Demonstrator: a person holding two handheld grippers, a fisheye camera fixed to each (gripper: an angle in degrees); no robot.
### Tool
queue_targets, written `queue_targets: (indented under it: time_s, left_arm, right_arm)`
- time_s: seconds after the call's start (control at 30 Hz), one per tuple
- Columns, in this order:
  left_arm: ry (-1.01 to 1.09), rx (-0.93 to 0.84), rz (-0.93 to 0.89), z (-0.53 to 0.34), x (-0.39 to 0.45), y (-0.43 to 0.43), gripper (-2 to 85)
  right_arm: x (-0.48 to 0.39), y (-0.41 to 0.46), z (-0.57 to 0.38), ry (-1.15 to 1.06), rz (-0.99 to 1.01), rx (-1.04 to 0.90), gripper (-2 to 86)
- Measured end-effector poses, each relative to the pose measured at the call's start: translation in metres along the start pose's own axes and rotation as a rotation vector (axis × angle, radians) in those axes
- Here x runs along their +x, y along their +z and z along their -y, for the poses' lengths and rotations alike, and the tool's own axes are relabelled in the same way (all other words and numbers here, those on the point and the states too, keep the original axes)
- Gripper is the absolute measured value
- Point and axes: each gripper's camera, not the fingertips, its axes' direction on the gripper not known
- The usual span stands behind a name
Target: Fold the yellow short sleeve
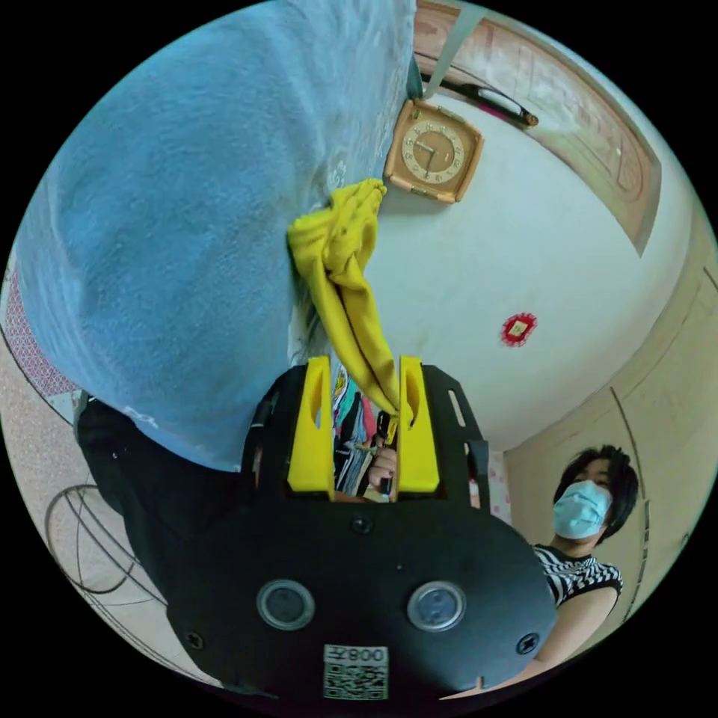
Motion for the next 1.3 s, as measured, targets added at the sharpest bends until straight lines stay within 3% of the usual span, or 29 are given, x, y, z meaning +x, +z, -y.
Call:
queue_targets:
  time_s: [0.17,0.33,0.53,0.9,1.3]
  left_arm:
    - [-0.026,0.155,-0.017,-0.004,-0.016,0.01,8.5]
    - [0.007,0.138,0.084,-0.022,-0.019,0.041,4.1]
    - [0.15,0.032,0.079,-0.08,0.0,0.102,3.5]
    - [0.529,-0.237,0.014,-0.225,0.045,0.267,3.1]
    - [0.668,-0.626,-0.04,-0.393,-0.029,0.523,2.9]
  right_arm:
    - [-0.004,-0.047,-0.041,-0.001,0.013,0.024,1.7]
    - [-0.004,-0.094,-0.086,0.01,0.02,0.062,1.8]
    - [-0.018,-0.173,-0.162,-0.021,0.054,0.129,1.7]
    - [-0.101,-0.325,-0.337,-0.284,0.094,0.268,1.7]
    - [-0.12,-0.516,-0.556,-0.395,0.013,0.565,1.8]
